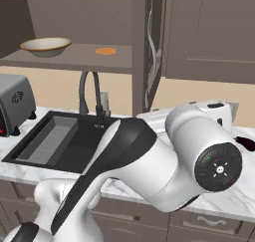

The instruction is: Pick the mug and place it in the sink. Pick the bowl and place it in the open cabinet and then close the cabinet.

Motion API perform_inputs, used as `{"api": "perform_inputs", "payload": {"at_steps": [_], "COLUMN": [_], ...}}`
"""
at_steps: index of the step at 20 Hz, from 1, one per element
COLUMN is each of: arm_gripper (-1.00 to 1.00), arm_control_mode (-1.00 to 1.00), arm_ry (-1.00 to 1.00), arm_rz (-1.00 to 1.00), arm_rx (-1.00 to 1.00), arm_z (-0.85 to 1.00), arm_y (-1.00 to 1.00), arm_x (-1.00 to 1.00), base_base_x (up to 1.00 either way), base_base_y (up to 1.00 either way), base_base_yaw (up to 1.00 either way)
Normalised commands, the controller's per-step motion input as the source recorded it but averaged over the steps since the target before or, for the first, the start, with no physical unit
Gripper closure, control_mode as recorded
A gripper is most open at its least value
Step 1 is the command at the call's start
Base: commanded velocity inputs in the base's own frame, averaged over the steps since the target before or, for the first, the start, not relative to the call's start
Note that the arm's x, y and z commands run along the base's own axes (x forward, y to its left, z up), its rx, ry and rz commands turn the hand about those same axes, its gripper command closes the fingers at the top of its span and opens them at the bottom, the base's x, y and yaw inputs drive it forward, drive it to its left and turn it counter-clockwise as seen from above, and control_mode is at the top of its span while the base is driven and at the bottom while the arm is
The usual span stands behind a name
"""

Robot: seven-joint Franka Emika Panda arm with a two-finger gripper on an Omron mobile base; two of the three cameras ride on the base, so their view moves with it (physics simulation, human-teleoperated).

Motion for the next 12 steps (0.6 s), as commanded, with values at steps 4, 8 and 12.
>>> {"api": "perform_inputs", "payload": {"at_steps": [4, 8, 12], "arm_gripper": [-1.0, -1.0, -1.0], "arm_control_mode": [-1.0, -1.0, -1.0], "arm_ry": [0.0, 0.0, 0.0], "arm_rz": [0.05, 0.06, 0.07], "arm_rx": [0.08, 0.09, 0.09], "arm_z": [-0.13, -0.12, -0.09], "arm_y": [-0.18, -0.16, -0.24], "arm_x": [0.39, 0.39, 0.35], "base_base_x": [0.0, 0.0, 0.0], "base_base_y": [0.0, 0.0, 0.0], "base_base_yaw": [0.0, 0.0, 0.0]}}
